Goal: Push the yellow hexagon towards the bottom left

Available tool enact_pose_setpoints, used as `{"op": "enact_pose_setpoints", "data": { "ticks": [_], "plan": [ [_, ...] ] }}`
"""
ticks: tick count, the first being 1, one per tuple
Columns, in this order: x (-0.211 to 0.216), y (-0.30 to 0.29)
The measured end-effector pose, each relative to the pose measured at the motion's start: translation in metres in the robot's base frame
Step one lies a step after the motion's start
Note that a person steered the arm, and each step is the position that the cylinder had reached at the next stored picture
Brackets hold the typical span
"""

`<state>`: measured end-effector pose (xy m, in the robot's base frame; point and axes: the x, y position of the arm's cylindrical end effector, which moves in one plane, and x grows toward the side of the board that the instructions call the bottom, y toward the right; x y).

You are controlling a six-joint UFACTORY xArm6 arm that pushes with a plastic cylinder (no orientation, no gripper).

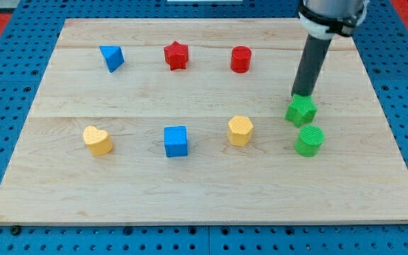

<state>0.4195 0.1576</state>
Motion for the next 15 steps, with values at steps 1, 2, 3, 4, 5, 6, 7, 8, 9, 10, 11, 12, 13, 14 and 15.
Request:
{"op": "enact_pose_setpoints", "data": {
  "ticks": [1,2,3,4,5,6,7,8,9,10,11,12,13,14,15],
  "plan": [
    [0.021,0.000],
    [0.015,-0.017],
    [-0.007,-0.067],
    [-0.003,-0.101],
    [0.023,-0.101],
    [0.047,-0.101],
    [0.069,-0.097],
    [0.090,-0.087],
    [0.101,-0.070],
    [0.124,-0.050],
    [0.135,-0.067],
    [0.133,-0.107],
    [0.147,-0.112],
    [0.153,-0.111],
    [0.143,-0.106]
  ]
}}
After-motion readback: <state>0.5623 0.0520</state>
